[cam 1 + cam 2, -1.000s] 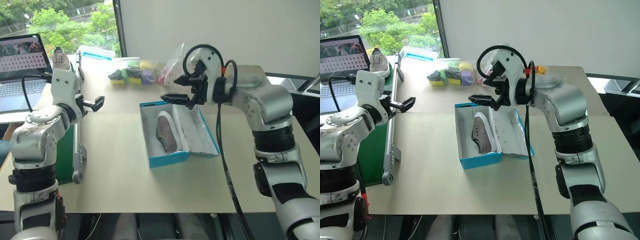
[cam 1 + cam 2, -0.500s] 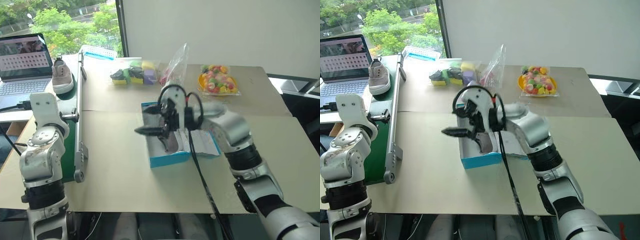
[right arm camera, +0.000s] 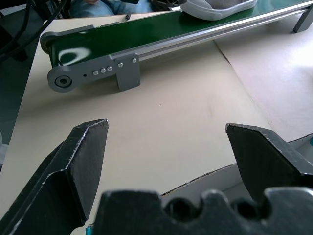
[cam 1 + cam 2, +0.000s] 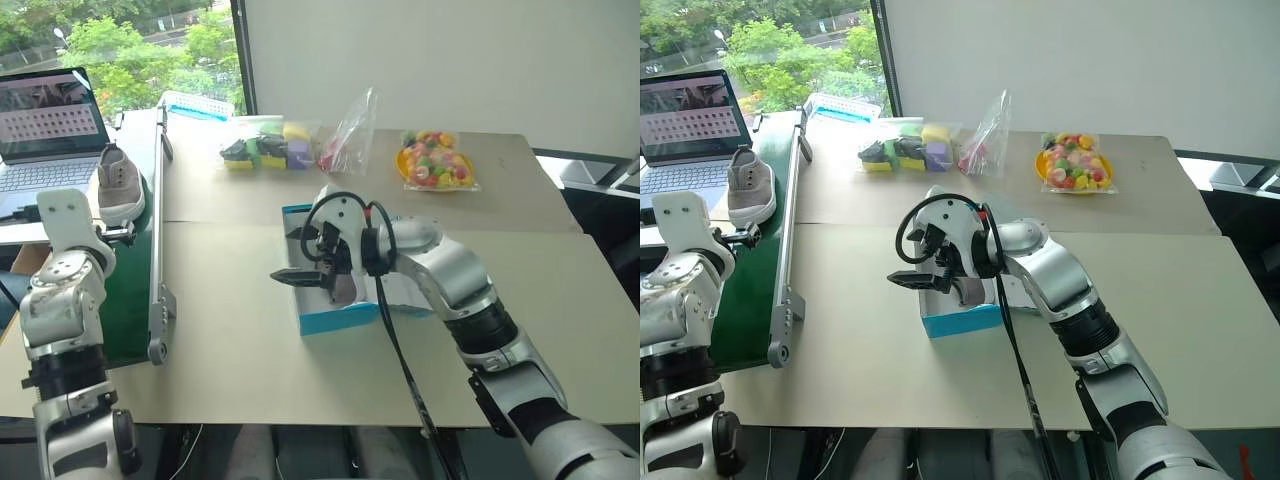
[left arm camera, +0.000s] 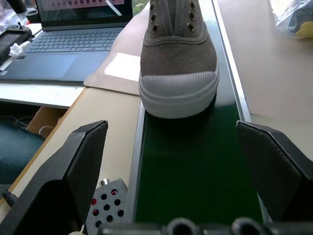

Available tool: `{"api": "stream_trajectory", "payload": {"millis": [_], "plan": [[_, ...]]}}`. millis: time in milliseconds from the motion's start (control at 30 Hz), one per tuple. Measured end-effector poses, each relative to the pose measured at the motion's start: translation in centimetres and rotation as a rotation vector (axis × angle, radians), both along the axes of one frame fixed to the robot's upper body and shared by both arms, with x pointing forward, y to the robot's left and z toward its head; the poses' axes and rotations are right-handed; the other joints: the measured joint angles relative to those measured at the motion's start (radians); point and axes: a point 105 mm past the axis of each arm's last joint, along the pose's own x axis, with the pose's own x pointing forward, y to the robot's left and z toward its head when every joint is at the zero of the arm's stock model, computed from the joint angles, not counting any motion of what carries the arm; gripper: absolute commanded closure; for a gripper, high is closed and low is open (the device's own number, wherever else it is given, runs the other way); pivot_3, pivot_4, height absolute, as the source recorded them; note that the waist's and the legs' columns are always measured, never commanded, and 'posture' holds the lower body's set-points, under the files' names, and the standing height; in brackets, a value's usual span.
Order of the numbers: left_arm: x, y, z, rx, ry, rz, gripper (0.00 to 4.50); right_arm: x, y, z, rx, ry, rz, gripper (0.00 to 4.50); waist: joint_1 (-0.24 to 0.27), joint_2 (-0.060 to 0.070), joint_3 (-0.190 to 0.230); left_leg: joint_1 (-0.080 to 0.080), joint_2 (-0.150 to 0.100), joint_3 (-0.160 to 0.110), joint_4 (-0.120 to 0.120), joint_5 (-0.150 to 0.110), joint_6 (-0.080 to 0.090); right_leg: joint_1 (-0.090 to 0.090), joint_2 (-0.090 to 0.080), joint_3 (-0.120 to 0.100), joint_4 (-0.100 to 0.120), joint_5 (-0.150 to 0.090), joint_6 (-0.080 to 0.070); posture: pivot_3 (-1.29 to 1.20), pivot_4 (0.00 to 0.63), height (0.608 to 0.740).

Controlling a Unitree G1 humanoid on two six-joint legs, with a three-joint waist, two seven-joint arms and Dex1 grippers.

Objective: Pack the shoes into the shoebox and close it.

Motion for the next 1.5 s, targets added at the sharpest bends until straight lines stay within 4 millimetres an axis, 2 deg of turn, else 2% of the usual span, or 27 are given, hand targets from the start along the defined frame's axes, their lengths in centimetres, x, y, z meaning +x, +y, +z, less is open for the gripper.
{"api": "stream_trajectory", "payload": {"millis": [133, 267, 367, 433, 500, 533, 600, 633, 700, 767, 967, 1067, 1133, 1200, 1233, 1267, 1333, 1500], "plan": [[0.8, 0.5, 0.6, -0.015, 0.006, 0.008, 0.02, 0.0, -0.1, 0.0, -0.008, 0.002, -0.011, 0.0, -0.002, 0.0, 0.0, 0.0, 0.0, 0.0, 0.0, 0.0, 0.0, 0.0, 0.0, 0.0, 0.0, 0.0, 0.0, 0.0, 0.15, 0.74], [1.4, 0.5, -1.9, -0.052, 0.092, 0.005, 0.02, -0.1, -0.6, -0.2, -0.03, 0.005, -0.028, 0.0, -0.005, 0.0, 0.0, 0.0, 0.0, 0.0, 0.0, 0.0, 0.0, 0.0, 0.0, 0.0, 0.0, 0.0, 0.0, 0.0, 0.15, 0.74], [1.5, 0.4, -3.0, -0.085, 0.12, 0.001, 0.83, 0.1, -0.9, -0.3, -0.035, 0.013, -0.057, 0.0, -0.005, 0.0, 0.0, 0.0, 0.0, 0.0, 0.0, 0.0, 0.0, 0.0, 0.0, 0.0, 0.0, 0.0, 0.0, 0.0, 0.15, 0.74], [1.7, -0.1, -3.1, -0.102, 0.114, -0.017, 1.63, 0.2, -1.1, -0.1, -0.03, 0.008, -0.069, 0.0, -0.005, 0.0, 0.0, 0.0, 0.0, 0.0, 0.0, 0.0, 0.0, 0.0, 0.0, 0.0, 0.001, 0.0, 0.0, 0.0, 0.15, 0.74], [1.7, -0.5, -3.1, -0.129, 0.102, -0.024, 2.14, 0.3, -1.2, 0.0, -0.028, 0.006, -0.08, 0.0, 0.001, 0.0, 0.0, 0.001, 0.0, 0.0, 0.0, 0.0, 0.0, 0.0, 0.0, 0.0, 0.002, 0.0, 0.0, 0.0, 0.15, 0.74], [1.7, -0.5, -3.0, -0.138, 0.093, -0.023, 2.62, 0.3, -1.2, 0.0, -0.03, 0.008, -0.083, 0.0, 0.004, 0.0, 0.0, 0.001, 0.0, 0.0, 0.0, 0.0, 0.0, 0.0, 0.0, 0.0, 0.003, 0.0, 0.0, 0.0, 0.15, 0.74], [1.7, -0.8, -2.9, -0.146, 0.081, -0.029, 3.29, 0.4, -1.4, -0.1, -0.036, 0.012, -0.091, 0.0, 0.011, 0.0, 0.0, 0.001, 0.0, 0.0, 0.001, 0.0, 0.0, 0.001, 0.0, 0.0, 0.003, 0.0, 0.0, 0.0, 0.15, 0.74], [1.6, -0.9, -2.8, -0.147, 0.072, -0.027, 3.46, 0.4, -1.4, -0.1, -0.037, 0.012, -0.093, 0.0, 0.015, 0.0, 0.0, 0.001, 0.0, 0.0, 0.001, 0.0, 0.0, 0.001, 0.0, 0.0, 0.003, 0.0, 0.0, 0.0, 0.15, 0.74], [1.7, -1.3, -2.6, -0.153, 0.057, -0.039, 4.22, 0.5, -1.4, -0.1, -0.039, 0.011, -0.096, 0.0, 0.022, 0.0, 0.0, 0.001, 0.0, 0.0, 0.001, 0.0, 0.0, 0.0, 0.0, 0.0, 0.002, 0.0, 0.0, 0.0, 0.15, 0.74], [1.7, -1.7, -2.6, -0.163, 0.059, -0.049, 4.49, 0.5, -1.5, -0.1, -0.04, 0.01, -0.098, 0.0, 0.022, 0.0, 0.0, 0.001, 0.0, 0.0, 0.001, 0.0, 0.0, 0.0, 0.0, 0.0, 0.002, 0.0, 0.0, 0.0, 0.15, 0.74], [1.5, -2.5, -1.5, -0.156, 0.031, -0.073, 4.49, 0.7, -1.5, -0.1, -0.04, 0.005, -0.112, 0.0, 0.019, 0.0, 0.0, 0.001, 0.0, 0.0, 0.001, 0.0, 0.0, 0.0, 0.0, 0.0, 0.001, 0.0, 0.0, 0.0, 0.15, 0.74], [1.9, -4.5, -0.2, -0.173, -0.029, -0.168, 4.49, 0.7, -1.4, 0.0, -0.023, 0.014, -0.119, 0.0, 0.02, 0.0, 0.0, 0.0, 0.0, 0.0, 0.0, 0.0, 0.0, 0.0, 0.0, 0.0, 0.001, 0.0, 0.0, 0.0, 0.15, 0.74], [2.3, -7.1, 0.6, -0.213, -0.085, -0.252, 4.49, 0.8, -0.7, 1.3, 0.129, 0.125, -0.132, 0.0, 0.021, -0.001, 0.0, 0.0, 0.0, 0.0, 0.001, 0.0, 0.0, 0.001, 0.0, 0.0, 0.001, 0.0, 0.0, 0.0, 0.15, 0.74], [2.7, -11.9, 1.5, -0.241, -0.134, -0.414, 4.49, 1.3, -0.5, 4.0, 0.371, 0.273, -0.156, 0.0, 0.026, -0.001, -0.001, -0.001, 0.0, -0.002, 0.001, 0.001, -0.001, 0.001, 0.0, -0.001, 0.002, 0.0, 0.0, 0.0, 0.15, 0.74], [2.7, -13.5, 1.7, -0.242, -0.136, -0.465, 4.49, 1.4, -0.4, 4.7, 0.419, 0.304, -0.152, 0.0, 0.028, -0.001, -0.001, -0.001, 0.0, -0.002, 0.001, 0.001, -0.001, 0.001, -0.001, -0.001, 0.001, 0.0, 0.0, 0.0, 0.15, 0.74], [2.6, -16.7, 2.0, -0.265, -0.148, -0.565, 4.49, 1.7, -0.5, 6.0, 0.518, 0.375, -0.162, 0.0, 0.03, -0.001, -0.001, -0.001, -0.001, -0.002, 0.001, 0.001, -0.001, 0.001, -0.002, -0.002, 0.001, 0.0, 0.0, 0.0, 0.15, 0.74], [2.3, -20.5, 2.4, -0.295, -0.163, -0.681, 4.49, 2.8, -1.3, 7.2, 0.622, 0.468, -0.223, 0.0, 0.027, -0.001, -0.001, -0.001, -0.001, -0.002, 0.001, 0.001, -0.001, 0.001, -0.002, -0.002, 0.0, 0.0, 0.0, 0.0, 0.15, 0.74], [2.1, -25.6, 4.1, -0.348, -0.208, -0.791, 4.49, 5.1, -4.2, 6.7, 0.806, 0.677, -0.402, 0.0, 0.017, -0.001, -0.001, -0.002, -0.001, -0.001, 0.001, 0.001, 0.0, 0.0, -0.002, -0.001, 0.0, 0.0, 0.0, 0.0, 0.15, 0.74]]}}
